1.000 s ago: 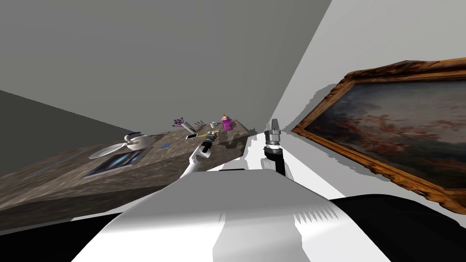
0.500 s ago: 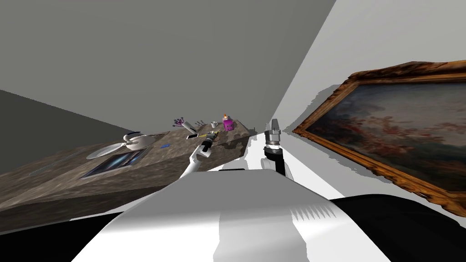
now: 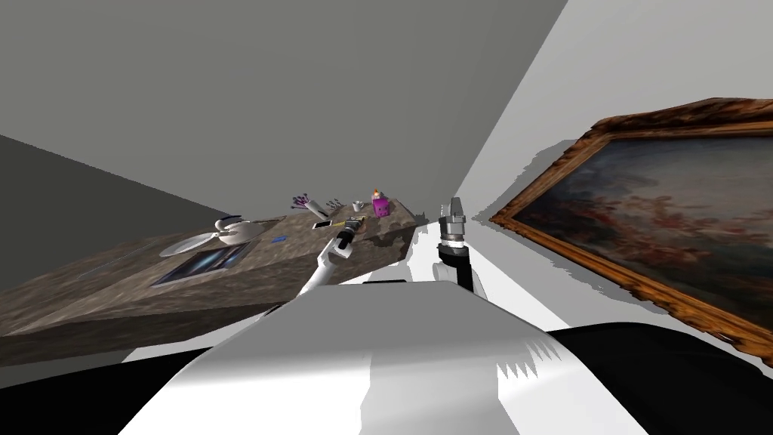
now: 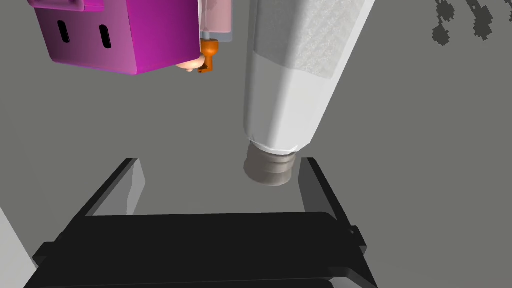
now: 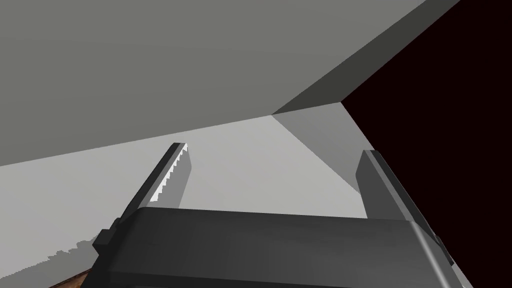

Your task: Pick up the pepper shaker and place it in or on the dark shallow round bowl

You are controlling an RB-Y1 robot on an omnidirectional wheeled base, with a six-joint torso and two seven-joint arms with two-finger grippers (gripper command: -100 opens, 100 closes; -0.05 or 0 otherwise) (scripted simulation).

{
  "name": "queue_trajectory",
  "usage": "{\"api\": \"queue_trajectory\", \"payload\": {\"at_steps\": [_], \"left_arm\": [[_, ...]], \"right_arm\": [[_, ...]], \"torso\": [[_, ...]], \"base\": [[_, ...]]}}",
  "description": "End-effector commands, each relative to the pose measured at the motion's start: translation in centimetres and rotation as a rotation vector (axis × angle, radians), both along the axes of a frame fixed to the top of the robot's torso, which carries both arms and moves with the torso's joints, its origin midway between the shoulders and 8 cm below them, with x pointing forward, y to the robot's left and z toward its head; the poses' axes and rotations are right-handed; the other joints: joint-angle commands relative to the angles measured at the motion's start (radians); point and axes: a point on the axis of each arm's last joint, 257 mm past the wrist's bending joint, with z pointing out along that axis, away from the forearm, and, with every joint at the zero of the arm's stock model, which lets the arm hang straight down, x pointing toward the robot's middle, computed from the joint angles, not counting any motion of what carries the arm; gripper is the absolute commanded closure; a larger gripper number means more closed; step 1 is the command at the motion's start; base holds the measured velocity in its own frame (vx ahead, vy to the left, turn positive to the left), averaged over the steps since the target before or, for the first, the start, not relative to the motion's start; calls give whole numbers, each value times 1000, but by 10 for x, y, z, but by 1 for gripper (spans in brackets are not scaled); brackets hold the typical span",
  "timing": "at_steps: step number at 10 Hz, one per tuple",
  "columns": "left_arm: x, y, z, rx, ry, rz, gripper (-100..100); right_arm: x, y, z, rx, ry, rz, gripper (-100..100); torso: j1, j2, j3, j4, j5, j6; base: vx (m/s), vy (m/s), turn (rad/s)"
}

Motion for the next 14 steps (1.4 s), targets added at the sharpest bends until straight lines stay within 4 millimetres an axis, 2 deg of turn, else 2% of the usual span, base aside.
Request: {"api": "queue_trajectory", "payload": {"at_steps": [1, 3, 4, 9, 10, 11, 12, 14], "left_arm": [[11, -15, 9, 0, 2, -23, -100], [27, -37, 25, 4, -7, -55, -100], [29, -38, 29, 4, -13, -57, -100], [58, -88, 62, 30, -16, -127, -100], [61, -91, 69, 31, -28, -131, -100], [59, -88, 64, 29, -22, -126, -100], [60, -89, 65, 30, -22, -127, 0], [60, -89, 65, 30, -22, -127, 0]], "right_arm": [[0, 0, 0, 0, 0, 0, 0], [0, 0, 0, 0, 0, 0, 0], [0, 0, 0, 0, 0, 0, 0], [0, 0, 0, 0, 0, 0, 0], [0, 0, 0, 0, 0, 0, 0], [0, 0, 0, 0, 0, 0, 0], [0, 0, 0, 0, 0, 0, 0], [0, 0, 0, 0, 0, 0, 0]], "torso": [[0, 0, 0, 0, 0, 0], [0, 2, 1, 0, 0, 0], [0, 2, 1, 0, 0, 0], [0, 1, 1, 0, 0, 0], [0, 2, 1, 0, 0, 0], [0, 1, 0, 0, 0, 1], [0, 0, 0, 0, 0, 0], [0, -1, -1, 0, 0, 0]], "base": [[-55, 2, 156], [-60, -2, 136], [-33, 3, 47], [-47, 7, 138], [-33, -1, 44], [-11, 0, -4], [0, 0, 0], [0, 0, 0]]}}
